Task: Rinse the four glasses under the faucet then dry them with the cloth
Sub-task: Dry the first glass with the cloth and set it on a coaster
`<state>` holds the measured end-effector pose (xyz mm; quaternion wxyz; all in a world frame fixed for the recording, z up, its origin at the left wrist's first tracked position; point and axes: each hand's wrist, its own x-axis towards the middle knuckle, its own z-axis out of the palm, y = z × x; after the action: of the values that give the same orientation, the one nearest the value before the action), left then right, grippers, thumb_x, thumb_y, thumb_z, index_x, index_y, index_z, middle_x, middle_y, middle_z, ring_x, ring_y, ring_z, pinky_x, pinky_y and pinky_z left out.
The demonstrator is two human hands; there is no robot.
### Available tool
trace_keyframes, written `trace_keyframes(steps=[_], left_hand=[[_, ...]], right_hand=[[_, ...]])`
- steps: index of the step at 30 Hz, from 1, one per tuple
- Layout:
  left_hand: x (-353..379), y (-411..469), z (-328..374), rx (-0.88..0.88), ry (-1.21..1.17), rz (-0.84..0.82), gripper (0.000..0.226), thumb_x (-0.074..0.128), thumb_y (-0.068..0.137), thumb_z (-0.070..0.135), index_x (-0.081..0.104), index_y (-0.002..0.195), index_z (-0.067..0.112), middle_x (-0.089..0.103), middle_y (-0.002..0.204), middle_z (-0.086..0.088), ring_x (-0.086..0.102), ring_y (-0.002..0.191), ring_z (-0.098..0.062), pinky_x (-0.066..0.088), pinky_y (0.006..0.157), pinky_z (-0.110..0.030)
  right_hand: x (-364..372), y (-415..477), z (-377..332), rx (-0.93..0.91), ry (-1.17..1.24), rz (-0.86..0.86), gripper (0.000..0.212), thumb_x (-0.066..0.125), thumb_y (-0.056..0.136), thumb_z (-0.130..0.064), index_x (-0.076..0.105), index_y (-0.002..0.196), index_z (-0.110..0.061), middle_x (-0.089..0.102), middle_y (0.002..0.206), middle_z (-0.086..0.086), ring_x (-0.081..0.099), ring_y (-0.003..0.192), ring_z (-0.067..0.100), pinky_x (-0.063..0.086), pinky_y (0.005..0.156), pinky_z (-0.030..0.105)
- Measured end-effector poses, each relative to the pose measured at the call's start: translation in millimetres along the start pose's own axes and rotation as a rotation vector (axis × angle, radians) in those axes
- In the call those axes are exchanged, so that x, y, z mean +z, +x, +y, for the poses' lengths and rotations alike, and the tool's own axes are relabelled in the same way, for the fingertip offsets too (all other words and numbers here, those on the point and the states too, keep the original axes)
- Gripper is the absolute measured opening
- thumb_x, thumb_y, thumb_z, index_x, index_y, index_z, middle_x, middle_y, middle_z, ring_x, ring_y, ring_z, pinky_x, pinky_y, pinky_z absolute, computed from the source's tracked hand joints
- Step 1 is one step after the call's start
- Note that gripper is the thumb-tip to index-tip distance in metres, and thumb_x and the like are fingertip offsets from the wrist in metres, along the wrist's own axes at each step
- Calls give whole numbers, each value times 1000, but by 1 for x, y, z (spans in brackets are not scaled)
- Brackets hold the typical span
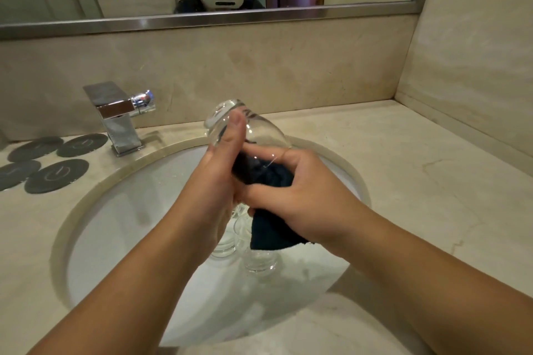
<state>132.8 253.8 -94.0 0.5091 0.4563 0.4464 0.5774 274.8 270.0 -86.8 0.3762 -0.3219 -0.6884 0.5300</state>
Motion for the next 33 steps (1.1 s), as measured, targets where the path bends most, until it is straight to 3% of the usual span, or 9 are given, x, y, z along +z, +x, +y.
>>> trace_keyframes(steps=[2, 4, 8, 12, 17, 23, 28, 30, 33], left_hand=[[0, 1, 0, -14, -5, 4, 60, 75, 64, 80, 74, 93, 28, 74, 96, -7, 78, 99, -21, 63, 90, -37], [1, -1, -1, -30, -27, 18, 61, 77, 69, 77, 73, 102, 25, 74, 102, -12, 77, 104, -23, 61, 93, -40], [3, -5, 2, -16, -48, 4, 58, 69, 66, 74, 77, 100, 27, 75, 109, -11, 68, 104, -30, 43, 98, -52], [-3, -3, 2, 37, -3, -72, 83, 56, 89, 72, 63, 134, 2, 71, 126, -27, 72, 111, -30, 58, 84, -33], [-7, 4, 1, 41, 121, -23, 91, 61, 77, 81, 66, 132, 9, 76, 124, -17, 73, 118, -34, 55, 90, -43], [-7, 4, 1, 96, 141, 121, 70, 72, 78, 73, 68, 129, 25, 81, 113, -2, 78, 107, -24, 58, 99, -46], [1, 0, -1, 102, 116, 151, 64, 79, 73, 67, 74, 118, 22, 82, 110, -4, 78, 109, -21, 57, 105, -49], [0, -2, -1, 112, 95, 146, 64, 80, 73, 66, 74, 118, 20, 81, 111, -8, 78, 109, -28, 57, 106, -56], [1, -4, 1, 123, 42, 111, 65, 80, 78, 61, 71, 121, 13, 78, 116, -18, 75, 110, -41, 61, 93, -56]], right_hand=[[2, -1, 1, -27, -118, -21, 50, 71, 94, 0, 75, 130, -34, 80, 102, -12, 74, 96, 7, 58, 104, 41], [0, -1, 0, 7, -27, -42, 49, 71, 93, 1, 76, 129, -32, 79, 96, -11, 72, 87, 6, 61, 98, 41], [-3, -4, -9, 199, 471, -152, 47, 73, 89, 1, 74, 128, -26, 73, 78, -3, 68, 63, 11, 55, 57, 22], [-5, -2, -8, 252, 637, -245, 52, 74, 83, -12, 67, 132, -27, 66, 82, 1, 65, 62, 13, 42, 40, 22], [-2, 0, -4, 209, 616, -177, 39, 75, 86, -10, 72, 122, -24, 66, 88, 7, 66, 60, 14, 46, 43, 23], [-4, 2, 1, 1, 189, 81, 43, 76, 93, -4, 79, 113, -43, 81, 99, -9, 72, 78, 7, 58, 80, 27], [-5, 0, 1, -84, -80, 10, 39, 72, 97, -3, 78, 119, -35, 79, 115, 7, 73, 93, 26, 61, 97, 49], [-8, 1, -2, -14, 58, -44, 44, 72, 96, 0, 78, 122, -34, 79, 116, 8, 70, 84, 17, 64, 91, 44], [-12, 1, -7, 121, 346, -116, 49, 72, 90, 4, 76, 128, -26, 75, 95, 10, 66, 66, 17, 58, 62, 26]])
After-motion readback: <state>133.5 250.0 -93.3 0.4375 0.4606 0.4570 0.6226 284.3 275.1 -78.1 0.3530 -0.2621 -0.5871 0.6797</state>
